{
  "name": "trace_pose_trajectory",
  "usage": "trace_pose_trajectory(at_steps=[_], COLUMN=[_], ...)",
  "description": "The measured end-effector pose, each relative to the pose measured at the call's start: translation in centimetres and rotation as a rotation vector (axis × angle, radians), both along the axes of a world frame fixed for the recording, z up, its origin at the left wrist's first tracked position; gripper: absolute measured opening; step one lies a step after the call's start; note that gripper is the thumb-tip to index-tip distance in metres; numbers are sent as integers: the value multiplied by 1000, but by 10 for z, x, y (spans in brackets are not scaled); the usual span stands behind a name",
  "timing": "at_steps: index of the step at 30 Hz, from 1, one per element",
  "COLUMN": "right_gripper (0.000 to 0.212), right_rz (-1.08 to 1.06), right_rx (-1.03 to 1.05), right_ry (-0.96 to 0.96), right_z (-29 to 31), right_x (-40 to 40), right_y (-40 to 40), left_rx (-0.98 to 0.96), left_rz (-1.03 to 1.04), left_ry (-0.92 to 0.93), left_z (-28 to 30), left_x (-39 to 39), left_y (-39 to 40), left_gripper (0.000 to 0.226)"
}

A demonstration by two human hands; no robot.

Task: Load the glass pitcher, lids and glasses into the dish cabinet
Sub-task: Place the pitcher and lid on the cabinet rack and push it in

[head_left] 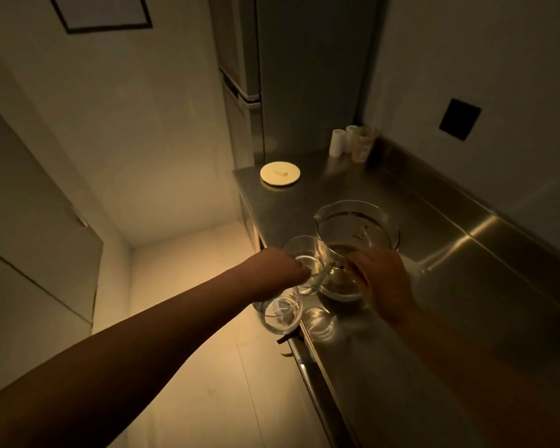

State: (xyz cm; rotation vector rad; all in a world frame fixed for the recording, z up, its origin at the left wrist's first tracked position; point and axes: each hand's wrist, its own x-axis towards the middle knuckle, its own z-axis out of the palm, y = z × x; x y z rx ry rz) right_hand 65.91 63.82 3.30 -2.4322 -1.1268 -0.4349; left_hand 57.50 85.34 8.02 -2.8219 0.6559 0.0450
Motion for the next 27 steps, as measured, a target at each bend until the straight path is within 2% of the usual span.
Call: trace_pose_trajectory(at_steps=[8, 16, 21, 27], right_gripper=[15, 15, 14, 12], right_rz=[-94, -271, -364, -454], right_rx=[8, -16, -12, -14], right_ry=[90, 108, 126, 169], right_z=[-10, -6, -6, -16], right_x=[86, 167, 196, 222], right_y=[67, 131, 147, 146], left_rx=[22, 111, 137, 136], left_rz=[-69, -273, -405, -463], left_ry=[-4, -12, -2, 29], left_z=[-11, -15, -23, -35], left_x=[105, 223, 279, 317], left_y=[68, 136, 159, 161], left_gripper=[32, 21, 21, 24])
